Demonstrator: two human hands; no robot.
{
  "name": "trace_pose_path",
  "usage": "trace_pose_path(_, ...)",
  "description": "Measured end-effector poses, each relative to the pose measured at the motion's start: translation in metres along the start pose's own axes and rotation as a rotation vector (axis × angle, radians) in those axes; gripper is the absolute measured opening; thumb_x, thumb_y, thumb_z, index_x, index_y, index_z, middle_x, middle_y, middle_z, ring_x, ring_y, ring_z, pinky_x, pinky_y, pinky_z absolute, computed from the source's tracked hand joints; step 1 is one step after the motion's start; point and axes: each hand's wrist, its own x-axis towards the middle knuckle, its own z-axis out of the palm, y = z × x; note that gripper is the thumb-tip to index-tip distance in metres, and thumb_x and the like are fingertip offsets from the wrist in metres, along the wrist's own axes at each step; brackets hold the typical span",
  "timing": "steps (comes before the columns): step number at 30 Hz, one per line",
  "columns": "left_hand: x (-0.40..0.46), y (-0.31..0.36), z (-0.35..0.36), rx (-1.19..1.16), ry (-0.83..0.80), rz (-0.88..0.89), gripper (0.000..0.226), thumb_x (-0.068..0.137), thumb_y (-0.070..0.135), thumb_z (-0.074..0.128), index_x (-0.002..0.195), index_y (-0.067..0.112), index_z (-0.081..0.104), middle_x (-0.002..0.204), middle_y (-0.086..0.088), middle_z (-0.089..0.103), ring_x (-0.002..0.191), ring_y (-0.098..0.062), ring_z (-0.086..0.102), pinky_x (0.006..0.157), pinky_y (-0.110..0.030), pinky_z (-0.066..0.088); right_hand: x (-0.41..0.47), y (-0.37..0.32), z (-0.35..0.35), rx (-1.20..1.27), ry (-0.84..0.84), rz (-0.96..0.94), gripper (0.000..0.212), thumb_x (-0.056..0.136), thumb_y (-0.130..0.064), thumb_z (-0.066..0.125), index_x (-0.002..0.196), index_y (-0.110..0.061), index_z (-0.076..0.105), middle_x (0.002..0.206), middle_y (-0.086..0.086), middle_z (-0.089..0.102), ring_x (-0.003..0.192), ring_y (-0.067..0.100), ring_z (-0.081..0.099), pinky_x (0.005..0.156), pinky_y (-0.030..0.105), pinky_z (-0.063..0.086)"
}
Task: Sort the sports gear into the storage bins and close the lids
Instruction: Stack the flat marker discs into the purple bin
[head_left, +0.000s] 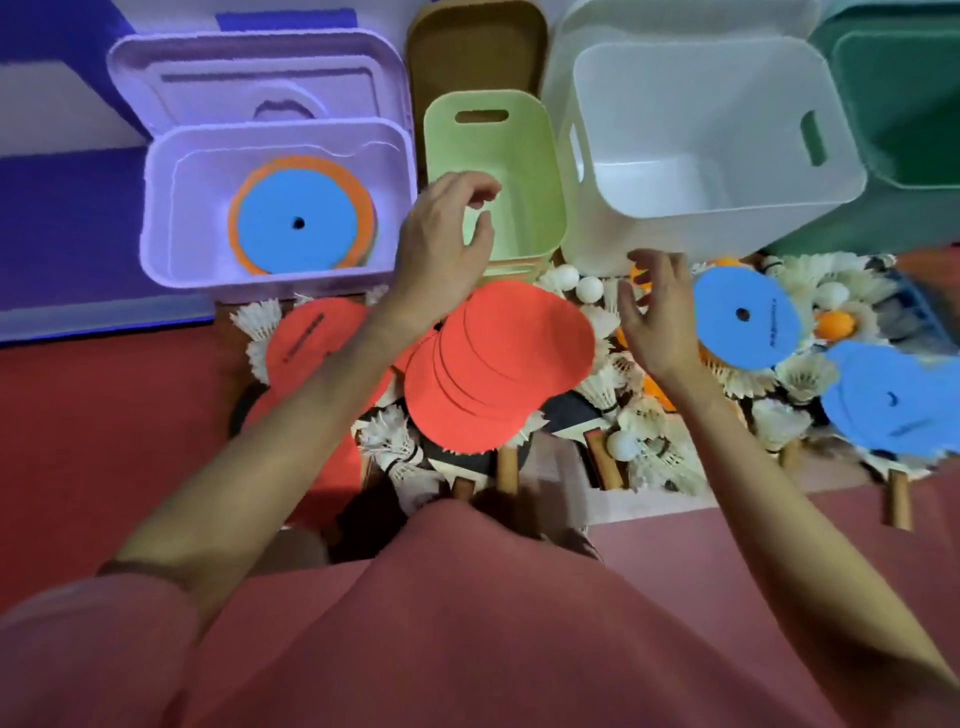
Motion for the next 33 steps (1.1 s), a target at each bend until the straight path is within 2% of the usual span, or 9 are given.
trace_pose_path(3,-0.013,0.025,0.031,0.013,-0.084,0.012,0.029,0.082,0.009,0.049,0.105,0.008,0.065,0.101,-0.004,0.066,0.093,-0.017,0.061,0.082,-0.034,0.050,-0.022,0.046,-0.022,-0.050,-0.010,0.085,0.033,0.091,-0.012,0.051,0.122,-0.001,0.049,0.116,0.021,0.046,0.099,0.034,0.053,0.083,0.047,0.050)
trace_pose_path(9,-0.035,0.078,0.106,0.010,-0.227,-0.038,0.027,0.085,0.009,0.050,0.107,0.008,0.066,0.104,-0.003,0.068,0.094,-0.014,0.062,0.082,-0.030,0.051,-0.044,0.122,-0.066,-0.125,-0.099,0.220,0.038,0.091,-0.007,0.052,0.126,0.006,0.046,0.126,0.027,0.041,0.110,0.041,0.046,0.091,0.044,0.042)
trace_pose_path(14,-0.044,0.114,0.179,0.020,-0.418,-0.148,0.030,0.086,0.008,0.056,0.115,0.006,0.062,0.107,-0.010,0.066,0.097,-0.021,0.063,0.087,-0.035,0.050,-0.040,0.178,-0.097,-0.244,-0.161,0.324,0.048,0.090,-0.011,0.053,0.134,0.003,0.040,0.130,0.027,0.043,0.119,0.040,0.041,0.094,0.041,0.034)
trace_pose_path(17,-0.050,0.129,0.217,0.068,-0.522,-0.277,0.037,0.088,0.010,0.057,0.125,0.005,0.055,0.118,-0.012,0.062,0.106,-0.024,0.060,0.092,-0.036,0.048,-0.028,0.203,-0.107,-0.326,-0.190,0.326,0.052,0.089,-0.012,0.051,0.136,0.003,0.037,0.130,0.025,0.046,0.118,0.040,0.041,0.097,0.043,0.029)
trace_pose_path(21,-0.056,0.142,0.256,0.112,-0.582,-0.355,0.046,0.090,0.016,0.055,0.134,0.006,0.047,0.131,-0.013,0.056,0.118,-0.027,0.054,0.093,-0.038,0.047,-0.012,0.224,-0.110,-0.370,-0.225,0.273,0.044,0.092,-0.014,0.046,0.133,0.002,0.040,0.127,0.022,0.051,0.115,0.038,0.045,0.098,0.041,0.027)
trace_pose_path(24,-0.058,0.145,0.276,0.158,-0.621,-0.390,0.051,0.092,0.020,0.054,0.139,0.006,0.042,0.136,-0.015,0.051,0.122,-0.030,0.051,0.091,-0.039,0.046,-0.002,0.230,-0.110,-0.349,-0.269,0.330,0.042,0.093,-0.018,0.048,0.131,-0.002,0.041,0.128,0.019,0.051,0.121,0.039,0.040,0.100,0.046,0.028)
trace_pose_path(30,-0.062,0.150,0.292,0.230,-0.575,-0.440,0.051,0.090,0.017,0.056,0.138,0.006,0.042,0.135,-0.019,0.045,0.120,-0.033,0.049,0.094,-0.038,0.044,0.010,0.235,-0.110,-0.207,-0.220,0.392,0.043,0.088,-0.010,0.050,0.131,-0.007,0.046,0.125,0.014,0.054,0.125,0.036,0.037,0.102,0.047,0.024)
trace_pose_path(32,-0.062,0.152,0.292,0.226,-0.559,-0.455,0.051,0.090,0.017,0.055,0.138,0.008,0.041,0.134,-0.018,0.044,0.118,-0.031,0.050,0.093,-0.036,0.043,0.015,0.237,-0.110,-0.088,-0.162,0.428,0.046,0.086,-0.014,0.059,0.130,-0.006,0.049,0.120,0.014,0.057,0.120,0.035,0.044,0.100,0.045,0.033)
trace_pose_path(33,-0.062,0.152,0.292,0.222,-0.555,-0.468,0.051,0.090,0.017,0.055,0.138,0.009,0.041,0.135,-0.016,0.043,0.118,-0.030,0.050,0.092,-0.036,0.043,0.018,0.237,-0.112,0.004,-0.135,0.432,0.046,0.086,-0.015,0.063,0.129,-0.003,0.050,0.113,0.014,0.060,0.113,0.032,0.050,0.093,0.041,0.040)
